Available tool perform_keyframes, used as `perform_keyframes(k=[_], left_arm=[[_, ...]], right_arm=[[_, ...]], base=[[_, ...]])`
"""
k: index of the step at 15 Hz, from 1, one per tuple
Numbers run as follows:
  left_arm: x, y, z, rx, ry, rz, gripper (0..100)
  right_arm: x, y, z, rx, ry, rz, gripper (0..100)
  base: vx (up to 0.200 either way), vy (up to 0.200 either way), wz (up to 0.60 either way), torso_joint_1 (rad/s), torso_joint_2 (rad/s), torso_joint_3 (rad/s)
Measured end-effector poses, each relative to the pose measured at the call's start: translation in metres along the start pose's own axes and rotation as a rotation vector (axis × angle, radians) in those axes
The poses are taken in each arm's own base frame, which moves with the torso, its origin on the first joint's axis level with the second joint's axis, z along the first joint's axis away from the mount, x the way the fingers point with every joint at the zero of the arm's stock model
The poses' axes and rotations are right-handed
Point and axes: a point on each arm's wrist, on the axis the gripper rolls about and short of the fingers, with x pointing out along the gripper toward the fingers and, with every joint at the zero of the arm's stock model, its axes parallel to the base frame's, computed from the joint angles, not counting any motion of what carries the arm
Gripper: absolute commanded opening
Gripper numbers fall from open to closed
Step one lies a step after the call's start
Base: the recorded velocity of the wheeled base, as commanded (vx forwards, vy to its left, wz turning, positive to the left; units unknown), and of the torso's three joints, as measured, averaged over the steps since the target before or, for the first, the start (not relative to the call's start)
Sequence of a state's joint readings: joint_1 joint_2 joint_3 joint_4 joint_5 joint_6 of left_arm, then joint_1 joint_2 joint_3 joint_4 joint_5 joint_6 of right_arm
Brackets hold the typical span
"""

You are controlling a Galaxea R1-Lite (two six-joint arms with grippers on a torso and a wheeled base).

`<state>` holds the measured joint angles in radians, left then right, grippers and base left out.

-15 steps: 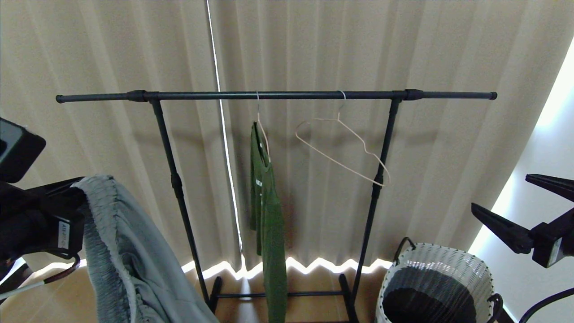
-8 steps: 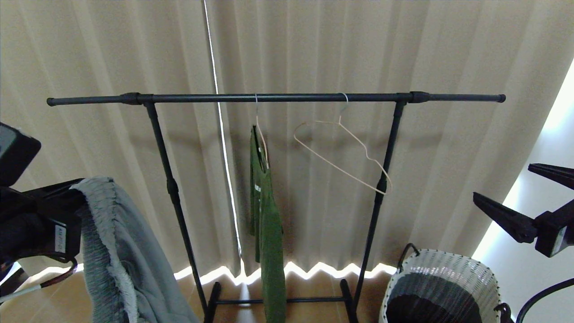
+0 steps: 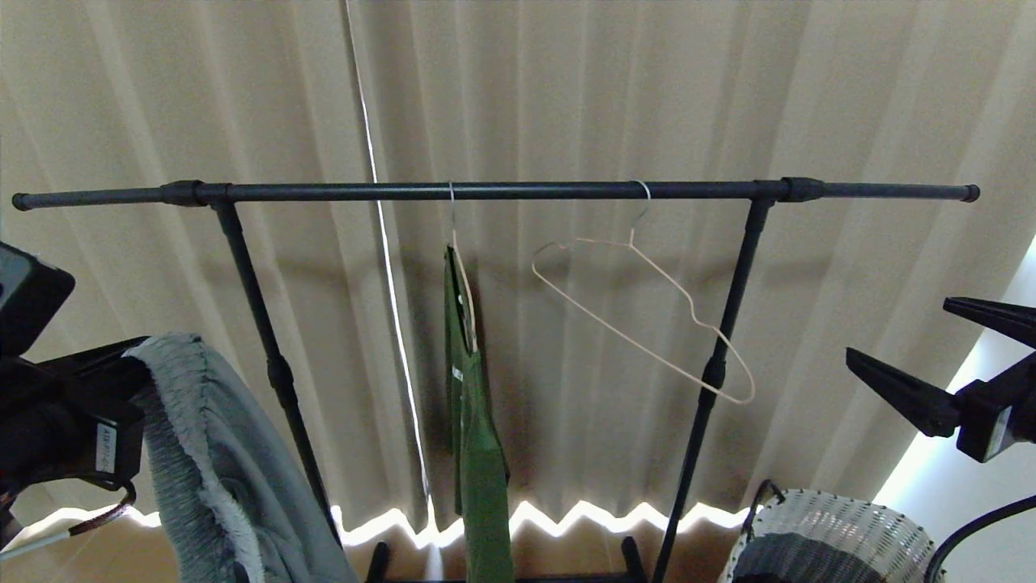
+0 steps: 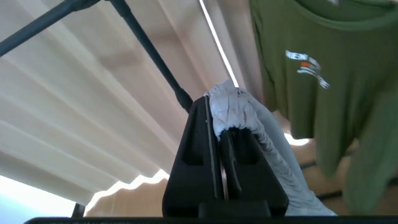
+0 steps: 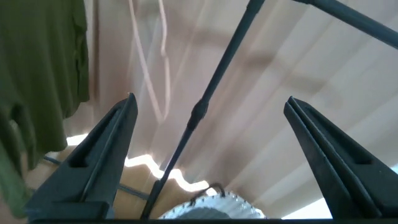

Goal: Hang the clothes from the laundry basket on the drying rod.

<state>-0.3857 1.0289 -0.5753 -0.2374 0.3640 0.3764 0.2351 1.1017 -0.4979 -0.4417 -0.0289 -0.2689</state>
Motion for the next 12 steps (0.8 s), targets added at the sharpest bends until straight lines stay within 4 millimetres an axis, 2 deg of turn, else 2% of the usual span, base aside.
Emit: perform_keyframes(k=[3, 6, 12], left_arm=[[0.001, 0.001, -0.003, -0.003, 0.008, 0.009, 0], [0.001, 0.0, -0.007, 0.001, 0.022, 0.008, 0], [0.005, -0.008, -0.023, -0.023, -0.012, -0.112, 0]], right_arm=[[0.005, 0.0, 0.004, 0.039, 0.014, 0.015, 100], [0.015, -0.001, 0.015, 0.122, 0.105, 0.05, 100], [0.06, 0.004, 0.021, 0.15, 0.272, 0.117, 100]], base=[[0.2, 0.0, 0.0, 0.004, 0.0, 0.001], [0.2, 0.0, 0.0, -0.001, 0.0, 0.004], [0.0, 0.0, 0.0, 0.0, 0.0, 0.0]])
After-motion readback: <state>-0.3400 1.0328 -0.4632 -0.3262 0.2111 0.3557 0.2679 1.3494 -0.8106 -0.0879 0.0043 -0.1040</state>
